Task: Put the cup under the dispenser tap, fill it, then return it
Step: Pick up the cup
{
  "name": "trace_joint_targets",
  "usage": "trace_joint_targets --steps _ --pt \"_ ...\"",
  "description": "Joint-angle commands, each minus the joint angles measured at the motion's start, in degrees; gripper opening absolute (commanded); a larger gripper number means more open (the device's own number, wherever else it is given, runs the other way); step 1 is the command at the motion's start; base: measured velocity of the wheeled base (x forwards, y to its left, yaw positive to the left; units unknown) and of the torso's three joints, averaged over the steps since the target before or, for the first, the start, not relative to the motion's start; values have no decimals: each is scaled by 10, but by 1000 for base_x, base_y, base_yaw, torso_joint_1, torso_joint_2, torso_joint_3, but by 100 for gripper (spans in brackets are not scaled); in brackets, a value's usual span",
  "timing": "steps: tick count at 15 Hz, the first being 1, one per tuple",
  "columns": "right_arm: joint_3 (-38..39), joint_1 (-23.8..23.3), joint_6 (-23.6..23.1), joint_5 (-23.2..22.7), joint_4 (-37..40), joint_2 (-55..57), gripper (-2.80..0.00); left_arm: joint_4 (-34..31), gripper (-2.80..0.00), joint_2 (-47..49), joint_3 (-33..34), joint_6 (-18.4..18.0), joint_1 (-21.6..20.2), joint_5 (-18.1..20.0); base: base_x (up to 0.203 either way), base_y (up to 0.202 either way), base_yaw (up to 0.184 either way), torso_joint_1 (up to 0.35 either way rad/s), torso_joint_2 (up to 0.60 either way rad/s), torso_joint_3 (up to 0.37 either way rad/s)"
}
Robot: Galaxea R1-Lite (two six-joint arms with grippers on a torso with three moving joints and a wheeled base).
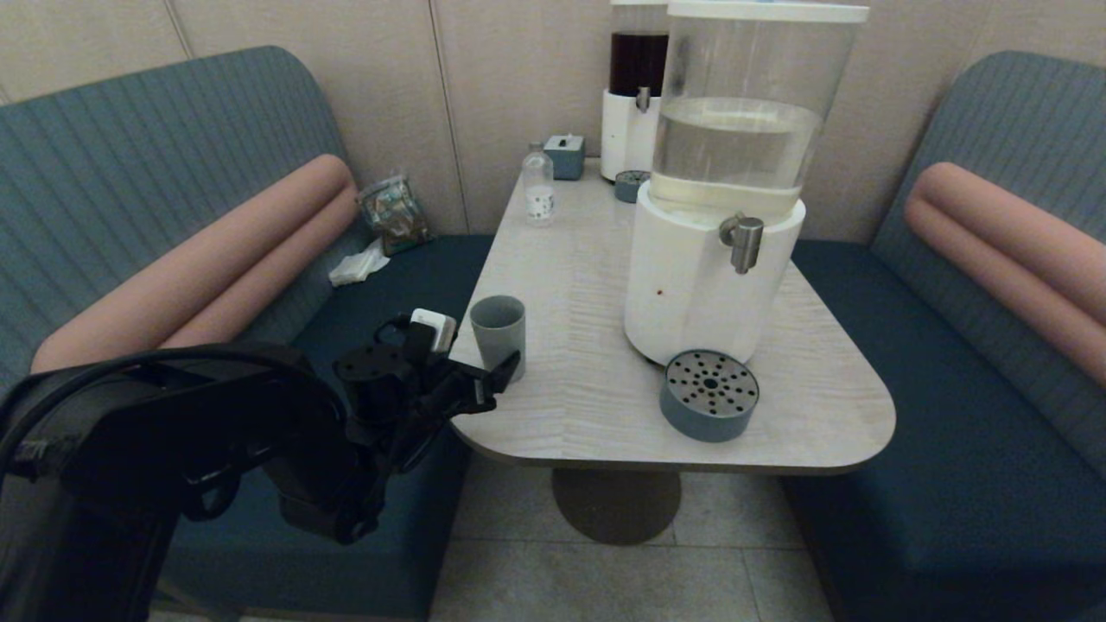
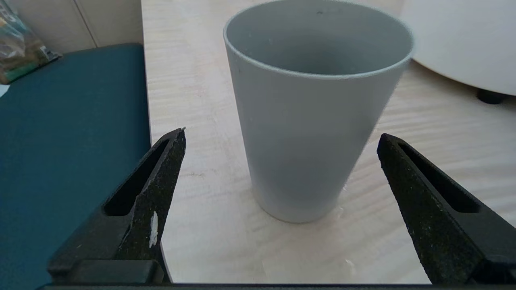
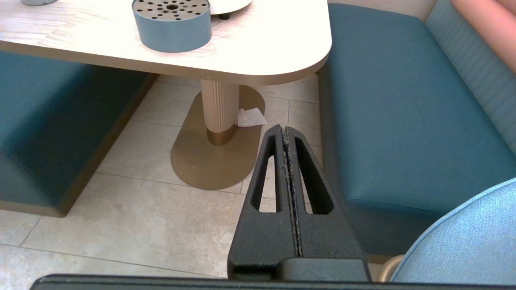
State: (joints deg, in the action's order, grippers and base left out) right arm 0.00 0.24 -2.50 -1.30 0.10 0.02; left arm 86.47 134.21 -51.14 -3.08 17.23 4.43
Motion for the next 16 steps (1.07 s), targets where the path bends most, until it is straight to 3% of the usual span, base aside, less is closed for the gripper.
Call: trace_joint_targets --steps 1,13,14,16 --pt "0 0 0 0 0 -2 -280 5 0 11 -10 -1 1 0 0 0 0 0 0 0" --pt "0 0 0 0 0 -2 -280 -40 0 46 -109 -2 0 -17 0 0 0 0 0 0" --pt "0 0 0 0 0 -2 -280 -40 -280 48 -109 -4 0 -18 0 0 0 0 0 0" --pt "0 0 0 0 0 -2 -280 -36 -280 48 -105 -11 0 -17 0 0 0 0 0 0"
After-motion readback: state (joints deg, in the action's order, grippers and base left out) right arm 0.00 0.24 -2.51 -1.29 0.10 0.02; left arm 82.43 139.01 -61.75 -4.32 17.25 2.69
